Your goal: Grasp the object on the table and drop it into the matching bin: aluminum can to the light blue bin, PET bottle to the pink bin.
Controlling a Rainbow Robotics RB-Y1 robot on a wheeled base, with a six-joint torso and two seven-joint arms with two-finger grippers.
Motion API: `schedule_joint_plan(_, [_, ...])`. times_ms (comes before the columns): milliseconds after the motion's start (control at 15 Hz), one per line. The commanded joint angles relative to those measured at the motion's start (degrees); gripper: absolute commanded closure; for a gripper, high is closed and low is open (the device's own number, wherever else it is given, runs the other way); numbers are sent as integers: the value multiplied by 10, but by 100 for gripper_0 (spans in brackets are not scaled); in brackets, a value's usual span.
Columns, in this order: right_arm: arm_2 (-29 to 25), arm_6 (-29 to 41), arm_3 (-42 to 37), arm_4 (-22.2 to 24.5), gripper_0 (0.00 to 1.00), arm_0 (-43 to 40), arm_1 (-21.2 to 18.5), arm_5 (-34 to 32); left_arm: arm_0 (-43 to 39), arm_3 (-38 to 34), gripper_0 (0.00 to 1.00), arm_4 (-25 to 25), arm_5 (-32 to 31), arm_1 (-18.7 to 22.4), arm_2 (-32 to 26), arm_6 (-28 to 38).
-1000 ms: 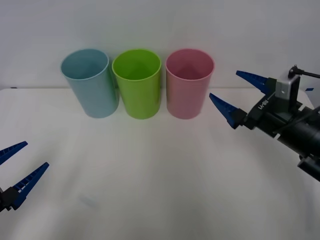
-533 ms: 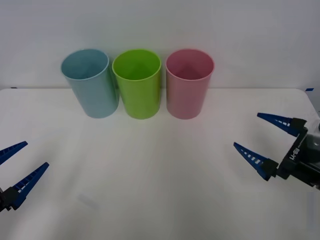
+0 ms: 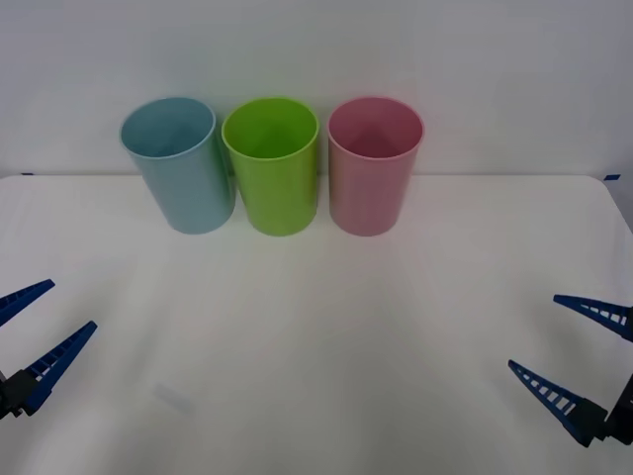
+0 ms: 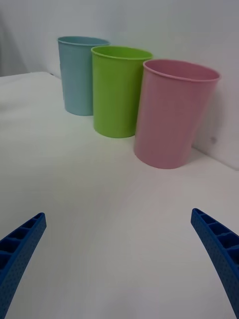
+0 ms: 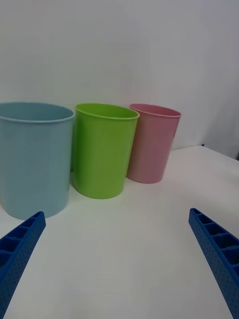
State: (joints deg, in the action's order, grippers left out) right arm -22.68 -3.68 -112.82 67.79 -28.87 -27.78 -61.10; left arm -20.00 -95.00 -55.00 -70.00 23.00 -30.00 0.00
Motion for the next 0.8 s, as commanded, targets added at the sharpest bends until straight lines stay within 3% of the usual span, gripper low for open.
schedule_joint_plan(67, [-10, -35, 16, -27, 0, -35, 0, -7, 0, 0, 0, 0, 0, 0, 0, 0])
schedule_joint_plan(800, [-40, -97, 194, -71, 0, 1, 1, -177, 0, 0, 0, 0, 0, 0, 0, 0])
